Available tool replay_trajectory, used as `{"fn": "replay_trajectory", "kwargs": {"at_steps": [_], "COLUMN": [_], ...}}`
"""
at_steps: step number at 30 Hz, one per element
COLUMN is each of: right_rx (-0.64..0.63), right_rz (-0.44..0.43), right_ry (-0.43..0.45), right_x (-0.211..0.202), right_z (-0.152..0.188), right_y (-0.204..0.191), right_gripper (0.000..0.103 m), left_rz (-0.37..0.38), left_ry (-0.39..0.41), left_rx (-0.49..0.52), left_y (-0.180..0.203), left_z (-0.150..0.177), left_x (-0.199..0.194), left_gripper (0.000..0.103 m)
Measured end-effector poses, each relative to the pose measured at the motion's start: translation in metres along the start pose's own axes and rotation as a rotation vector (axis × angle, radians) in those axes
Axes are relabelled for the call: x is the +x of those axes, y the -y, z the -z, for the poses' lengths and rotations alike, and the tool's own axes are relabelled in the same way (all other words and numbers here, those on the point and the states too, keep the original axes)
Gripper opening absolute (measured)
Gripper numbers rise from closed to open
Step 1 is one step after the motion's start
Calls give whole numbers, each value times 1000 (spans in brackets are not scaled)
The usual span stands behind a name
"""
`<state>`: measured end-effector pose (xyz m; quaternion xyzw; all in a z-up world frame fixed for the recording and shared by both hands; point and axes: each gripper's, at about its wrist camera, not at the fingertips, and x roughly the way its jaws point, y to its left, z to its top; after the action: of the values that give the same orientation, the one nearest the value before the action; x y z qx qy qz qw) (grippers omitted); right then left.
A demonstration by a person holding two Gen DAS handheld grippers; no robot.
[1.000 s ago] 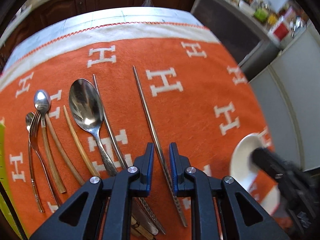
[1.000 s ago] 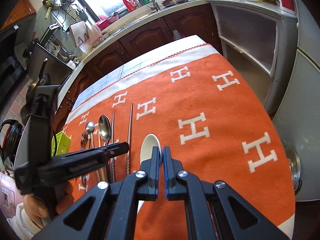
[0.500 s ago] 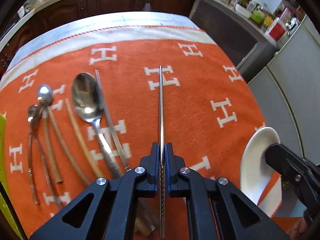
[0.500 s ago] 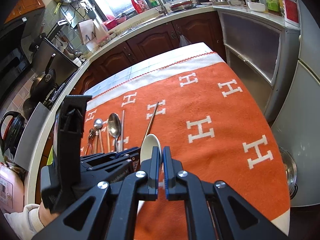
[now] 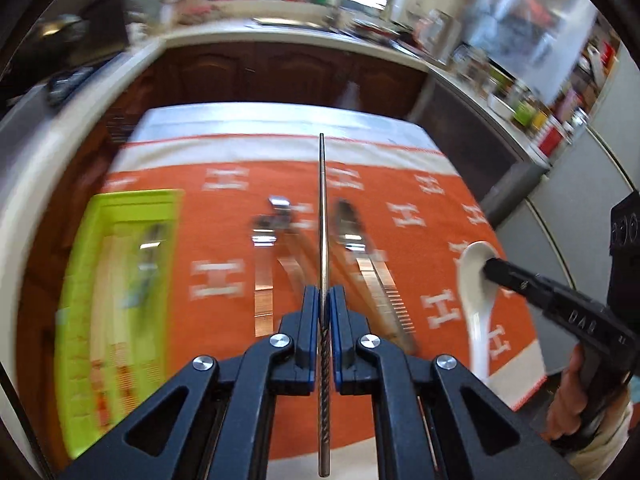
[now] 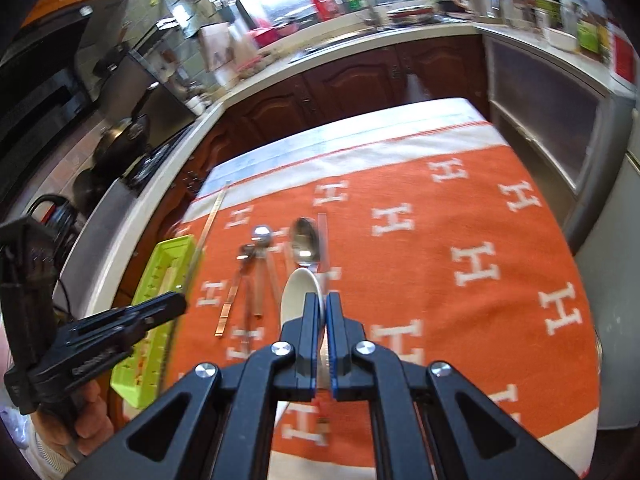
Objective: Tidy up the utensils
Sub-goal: 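Carry the metal chopstick and white ceramic spoon into the green tray and release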
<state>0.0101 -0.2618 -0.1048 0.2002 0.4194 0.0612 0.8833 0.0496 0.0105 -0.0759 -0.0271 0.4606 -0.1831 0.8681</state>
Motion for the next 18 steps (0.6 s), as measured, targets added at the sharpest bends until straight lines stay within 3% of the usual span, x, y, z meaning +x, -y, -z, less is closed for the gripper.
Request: {"fn": "replay_trajectory", "kwargs": {"at_steps": [8,12,18], "right_rx": [-131,-171,-221], "right_rz": [-99,-113,-108], "right_ry": [-47,-70,-122], "right_x": [24,50,104], "right_z": [-20,-30,-36], "right_y": [-107,-155,-209], "right_gripper": [4,4,4], "left_rz": [-148,-198,-227], "left_ry": [55,47,-35], "left_rx": [-69,-79,-134], "left_y": [-89,-114,-150], "left_z": [15,20,28], "left_x": [-42,-31,5], "left_gripper": [3,3,3]}}
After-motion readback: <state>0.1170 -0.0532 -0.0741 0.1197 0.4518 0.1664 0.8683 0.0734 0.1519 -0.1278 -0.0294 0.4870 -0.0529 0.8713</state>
